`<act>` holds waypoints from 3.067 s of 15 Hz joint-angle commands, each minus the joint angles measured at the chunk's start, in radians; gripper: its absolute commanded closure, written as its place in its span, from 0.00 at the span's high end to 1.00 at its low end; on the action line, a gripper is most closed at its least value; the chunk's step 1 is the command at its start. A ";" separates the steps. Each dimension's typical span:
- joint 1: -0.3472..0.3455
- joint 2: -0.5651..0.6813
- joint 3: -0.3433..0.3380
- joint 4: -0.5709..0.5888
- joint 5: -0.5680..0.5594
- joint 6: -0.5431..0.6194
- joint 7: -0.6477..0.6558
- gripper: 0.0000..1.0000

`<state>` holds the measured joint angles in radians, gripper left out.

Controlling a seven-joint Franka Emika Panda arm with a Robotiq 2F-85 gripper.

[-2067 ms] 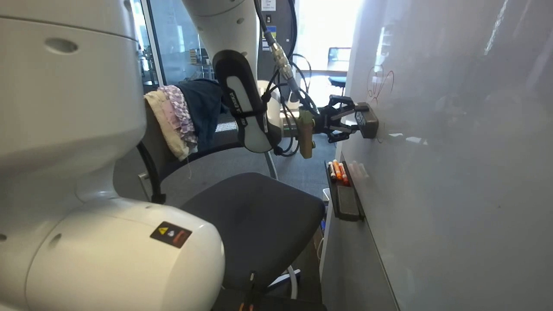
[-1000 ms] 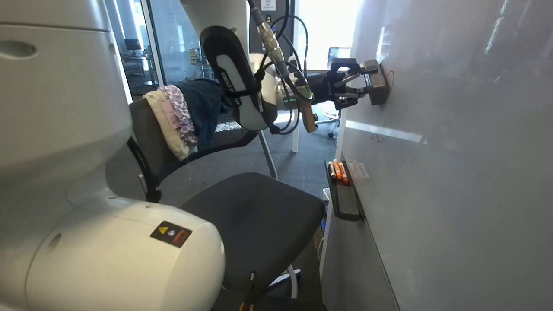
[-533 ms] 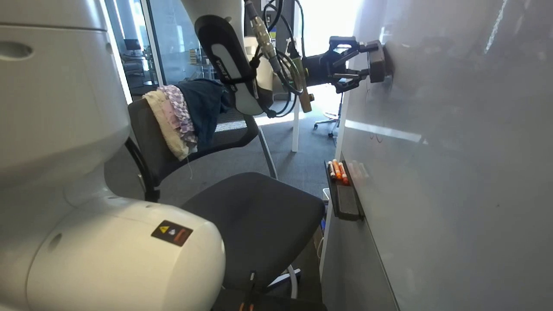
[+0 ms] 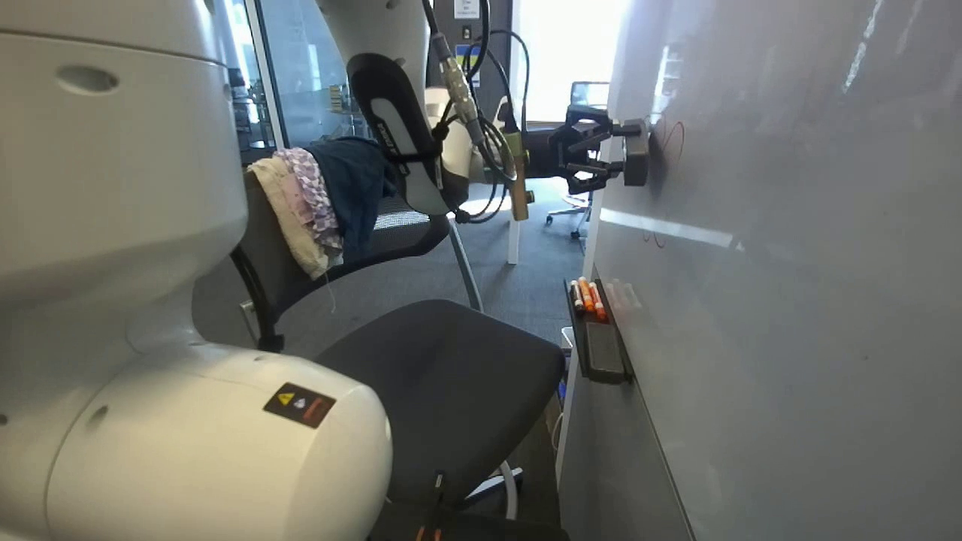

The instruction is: Use the duster to erase the markings on the whiteboard

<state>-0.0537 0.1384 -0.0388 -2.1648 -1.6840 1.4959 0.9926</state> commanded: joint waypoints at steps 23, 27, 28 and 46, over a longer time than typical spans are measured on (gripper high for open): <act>-0.041 -0.177 -0.026 -0.042 0.117 0.126 0.297 0.31; -0.058 -0.253 -0.054 -0.095 0.128 0.123 0.318 0.31; -0.062 -0.266 -0.065 -0.111 0.138 0.133 0.318 0.31; 0.016 -0.309 -0.017 -0.150 0.189 0.237 0.135 0.31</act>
<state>-0.0707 -0.1164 -0.0704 -2.3040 -1.5221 1.6460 1.2334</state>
